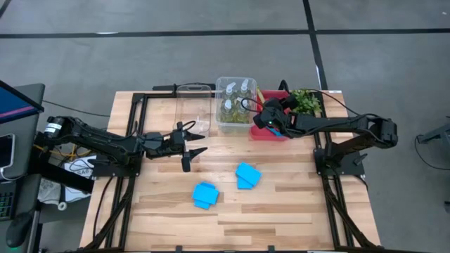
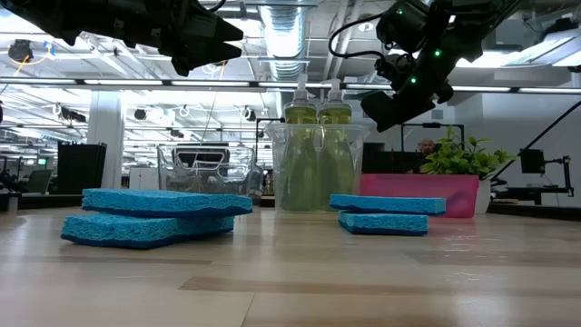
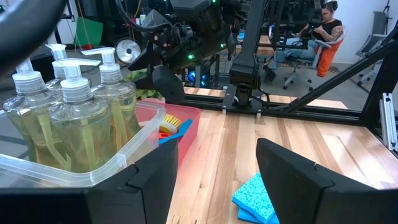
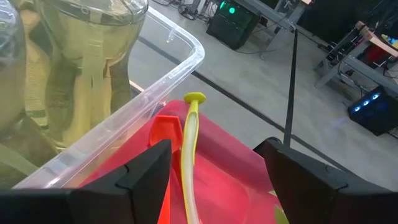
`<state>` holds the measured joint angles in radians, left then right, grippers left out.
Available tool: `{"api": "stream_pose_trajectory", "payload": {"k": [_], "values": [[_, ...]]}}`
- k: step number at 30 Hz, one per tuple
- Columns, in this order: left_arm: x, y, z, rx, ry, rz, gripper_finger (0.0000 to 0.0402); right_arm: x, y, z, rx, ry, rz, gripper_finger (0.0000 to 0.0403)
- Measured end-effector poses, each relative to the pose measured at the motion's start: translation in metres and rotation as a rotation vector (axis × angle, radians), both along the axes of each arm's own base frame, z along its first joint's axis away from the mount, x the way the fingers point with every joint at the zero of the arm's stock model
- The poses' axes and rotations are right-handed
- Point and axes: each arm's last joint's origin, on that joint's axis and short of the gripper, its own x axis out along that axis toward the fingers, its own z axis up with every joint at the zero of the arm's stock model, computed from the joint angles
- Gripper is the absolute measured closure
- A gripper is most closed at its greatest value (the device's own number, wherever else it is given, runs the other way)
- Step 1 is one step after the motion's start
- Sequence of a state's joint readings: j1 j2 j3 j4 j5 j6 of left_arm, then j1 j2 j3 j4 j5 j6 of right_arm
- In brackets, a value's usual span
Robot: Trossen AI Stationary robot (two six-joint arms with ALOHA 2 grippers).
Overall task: Pick & Place Kitchen Sink Supplies
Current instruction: Put the blue sponge into the transparent bin
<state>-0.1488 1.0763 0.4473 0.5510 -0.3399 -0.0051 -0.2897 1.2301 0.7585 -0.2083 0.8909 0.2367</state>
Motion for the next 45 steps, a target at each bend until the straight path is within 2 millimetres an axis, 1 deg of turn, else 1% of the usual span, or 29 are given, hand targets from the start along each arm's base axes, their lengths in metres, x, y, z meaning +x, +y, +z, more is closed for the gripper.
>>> {"api": "stream_pose_trajectory", "payload": {"k": [15,18,24,26,29,38,41,45], "values": [[0.0,0.0,0.0,0.0,0.0,0.0,0.0183,0.001,0.003,0.0,-0.002,0.016,0.023,0.0153],[0.0,0.0,0.0,0.0,0.0,0.0,0.0183,0.004,0.007,-0.001,0.011,0.055,0.101,0.0154],[0.0,0.0,0.0,0.0,0.0,0.0,0.0183,0.01,0.018,-0.003,0.077,0.13,0.358,0.0154],[0.0,0.0,0.0,0.0,0.0,0.0,0.0183,0.012,0.022,-0.003,0.084,0.142,0.41,0.0154],[0.0,0.0,0.0,0.0,0.0,0.0,0.0183,0.013,0.025,-0.003,0.083,0.146,0.432,0.0154],[0.0,0.0,0.0,0.0,0.0,0.0,0.0183,0.013,0.026,-0.004,0.101,0.156,0.452,0.0154],[0.0,0.0,0.0,0.0,0.0,0.0,0.0183,0.011,0.028,-0.009,0.155,0.187,0.499,0.0154],[0.0,0.0,0.0,0.0,0.0,0.0,0.0183,0.007,0.032,-0.016,0.276,0.229,0.597,0.0154]]}}
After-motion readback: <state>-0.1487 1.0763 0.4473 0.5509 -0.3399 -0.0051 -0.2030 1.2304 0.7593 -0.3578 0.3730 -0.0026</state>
